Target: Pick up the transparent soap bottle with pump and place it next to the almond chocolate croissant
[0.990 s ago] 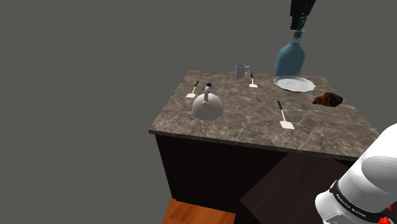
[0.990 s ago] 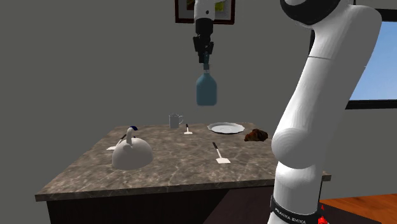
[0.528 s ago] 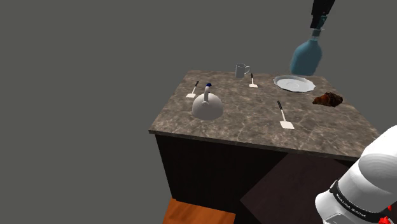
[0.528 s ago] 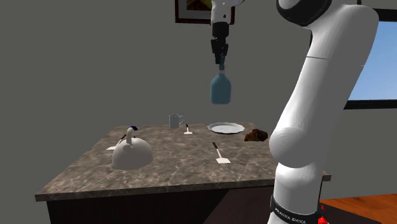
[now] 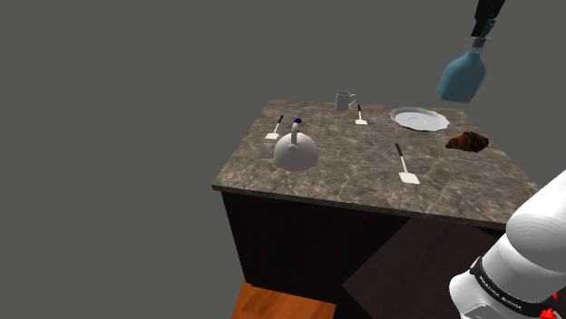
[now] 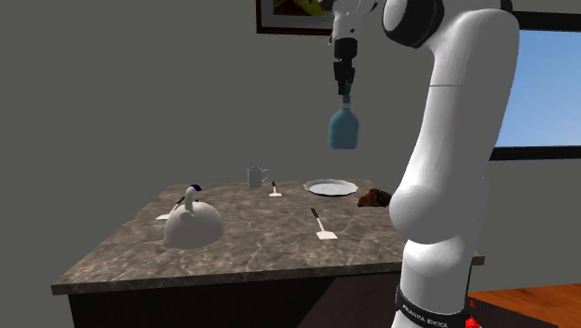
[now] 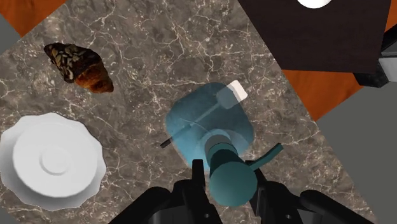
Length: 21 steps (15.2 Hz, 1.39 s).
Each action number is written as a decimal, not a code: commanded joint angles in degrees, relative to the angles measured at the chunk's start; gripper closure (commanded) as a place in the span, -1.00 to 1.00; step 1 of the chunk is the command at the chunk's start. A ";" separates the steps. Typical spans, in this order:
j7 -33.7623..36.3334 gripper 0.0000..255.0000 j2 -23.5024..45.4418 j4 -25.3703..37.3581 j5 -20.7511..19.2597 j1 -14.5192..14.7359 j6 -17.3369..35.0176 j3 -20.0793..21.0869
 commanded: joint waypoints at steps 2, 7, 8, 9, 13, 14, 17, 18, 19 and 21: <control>-5.78 1.00 3.95 4.67 1.71 -2.57 -1.31 -3.35; -10.49 1.00 7.31 6.44 3.48 -5.23 -0.41 -5.83; -10.23 1.00 6.65 4.91 3.08 -5.00 0.59 -5.67; -9.99 1.00 6.04 3.43 2.71 -4.79 1.57 -5.52; -9.15 1.00 3.90 -2.05 1.49 -4.20 5.32 -4.98; -8.96 1.00 3.44 -3.32 1.23 -4.09 6.22 -4.87; -8.48 1.00 2.21 -6.95 0.56 -3.86 8.85 -4.57; -8.33 1.00 1.85 -8.10 0.36 -3.81 9.70 -4.49; -8.20 1.00 1.51 -9.23 0.18 -3.76 10.55 -4.41; -7.96 1.00 0.90 -11.41 -0.15 -3.69 12.22 -4.28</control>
